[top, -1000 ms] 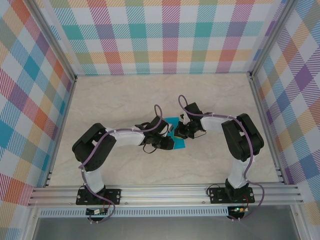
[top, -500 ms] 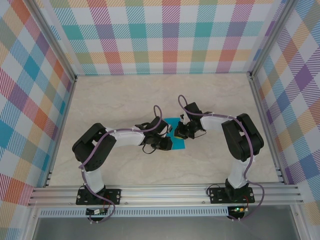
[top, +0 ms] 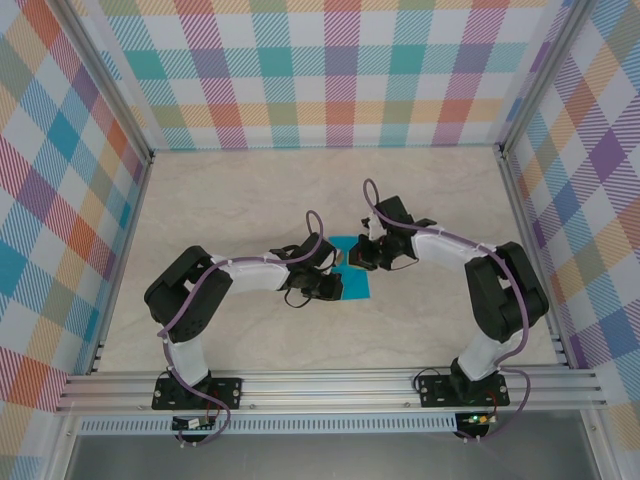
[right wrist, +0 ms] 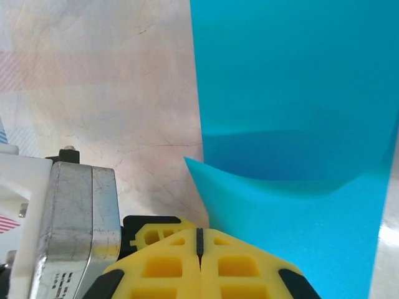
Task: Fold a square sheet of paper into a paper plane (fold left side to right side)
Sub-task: Fold the triangle a second time at the center of the table.
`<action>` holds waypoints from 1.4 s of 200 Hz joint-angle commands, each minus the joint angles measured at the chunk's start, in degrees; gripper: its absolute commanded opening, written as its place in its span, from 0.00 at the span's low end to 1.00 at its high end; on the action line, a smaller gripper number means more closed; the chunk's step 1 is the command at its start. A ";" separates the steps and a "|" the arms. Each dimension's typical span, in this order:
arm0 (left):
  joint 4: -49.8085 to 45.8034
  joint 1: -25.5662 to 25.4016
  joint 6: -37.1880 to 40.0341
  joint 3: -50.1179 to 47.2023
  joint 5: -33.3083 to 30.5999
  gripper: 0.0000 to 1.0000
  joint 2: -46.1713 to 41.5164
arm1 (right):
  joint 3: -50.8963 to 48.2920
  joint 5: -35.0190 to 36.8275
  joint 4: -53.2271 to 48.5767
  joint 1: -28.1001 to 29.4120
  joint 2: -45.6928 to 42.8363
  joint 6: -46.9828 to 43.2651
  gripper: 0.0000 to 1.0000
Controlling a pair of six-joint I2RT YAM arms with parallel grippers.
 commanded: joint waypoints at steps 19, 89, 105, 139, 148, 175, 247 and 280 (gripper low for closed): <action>-4.19 0.27 -0.35 -0.05 -0.71 0.08 2.02 | -2.13 -3.18 2.50 1.77 2.83 1.53 0.00; -4.56 0.28 -0.40 0.23 -1.08 0.07 2.09 | -0.62 -2.03 2.53 3.96 7.44 1.09 0.00; -4.95 0.24 -0.44 0.32 -1.35 0.06 2.19 | -0.07 -0.64 1.14 4.11 8.18 0.56 0.00; -5.57 0.24 -0.36 0.65 -1.53 0.06 2.52 | 0.46 2.84 -1.49 4.07 9.18 -1.24 0.00; -5.57 0.24 -0.35 0.62 -1.53 0.05 2.62 | 0.64 3.91 -2.35 4.13 9.34 -1.88 0.00; -5.80 0.31 -0.28 0.76 -1.54 0.05 2.89 | 1.26 7.00 -4.74 3.98 9.52 -3.45 0.00; -5.81 0.30 -0.27 0.68 -1.19 0.04 3.22 | 3.34 8.86 -6.07 0.85 9.25 -5.90 0.00; -5.74 0.23 -0.19 0.69 -0.99 0.04 3.42 | 5.26 9.32 -7.37 -0.99 9.96 -7.42 0.00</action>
